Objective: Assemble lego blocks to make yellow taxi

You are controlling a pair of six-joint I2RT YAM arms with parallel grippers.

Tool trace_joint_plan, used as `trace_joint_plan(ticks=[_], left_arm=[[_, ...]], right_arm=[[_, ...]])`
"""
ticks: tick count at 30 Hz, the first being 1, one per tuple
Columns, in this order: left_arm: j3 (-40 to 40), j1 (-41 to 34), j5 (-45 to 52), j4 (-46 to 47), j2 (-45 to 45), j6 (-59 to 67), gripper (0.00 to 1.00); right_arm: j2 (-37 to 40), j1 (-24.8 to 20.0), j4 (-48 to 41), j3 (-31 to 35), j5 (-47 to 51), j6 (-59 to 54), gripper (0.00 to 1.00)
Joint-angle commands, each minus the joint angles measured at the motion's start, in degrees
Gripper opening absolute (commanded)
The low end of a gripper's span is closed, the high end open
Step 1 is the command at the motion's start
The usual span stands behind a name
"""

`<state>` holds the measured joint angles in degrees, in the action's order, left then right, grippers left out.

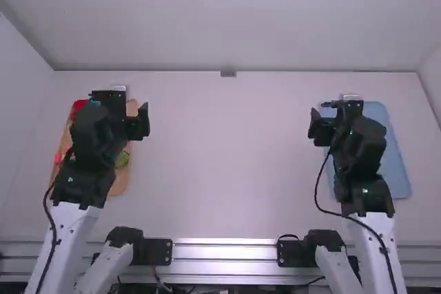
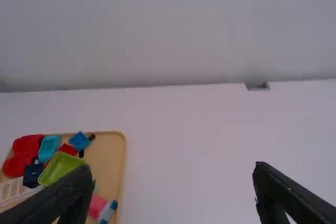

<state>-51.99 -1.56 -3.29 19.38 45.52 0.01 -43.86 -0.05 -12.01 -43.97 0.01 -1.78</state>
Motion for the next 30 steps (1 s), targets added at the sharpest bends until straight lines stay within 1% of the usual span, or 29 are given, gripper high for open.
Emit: trace_joint_plan(ticks=[1,2,10,12,13,15,21,29,30], left_arm=[[2.52,1.56,3.29,-1.85,-3.46,-0.01,0.74],[3.15,1.56,3.29,-2.47,-4.09,-0.01,0.73],[13.53,1.56,3.29,-12.85,-14.47,-0.01,0.54],[17.21,1.56,3.29,-16.53,-18.15,-0.01,0.48],[17.58,1.56,3.29,-16.90,-18.51,-0.01,0.47],[20.86,1.56,3.29,-19.38,-21.80,-0.01,0.42],[28.15,1.56,3.29,-19.38,-29.09,-0.01,0.29],[36.46,1.56,3.29,-19.38,-37.40,-0.01,0.14],[36.73,1.56,3.29,-19.38,-37.67,-0.01,0.14]], right_arm=[[3.09,0.05,1.87,2.72,-0.01,1.78,0.73],[3.73,0.05,2.50,3.35,-0.01,1.78,0.72],[14.22,0.05,12.01,13.85,-0.01,1.78,0.54],[17.90,0.05,12.01,17.53,-0.01,1.78,0.47],[18.27,0.05,12.01,17.90,-0.01,1.78,0.47],[21.52,0.05,12.01,21.15,-0.01,1.78,0.41],[28.61,0.05,12.01,28.23,-0.01,1.78,0.29],[36.37,0.05,12.01,35.99,-0.01,1.78,0.15],[36.60,0.05,12.01,36.23,-0.01,1.78,0.15]])
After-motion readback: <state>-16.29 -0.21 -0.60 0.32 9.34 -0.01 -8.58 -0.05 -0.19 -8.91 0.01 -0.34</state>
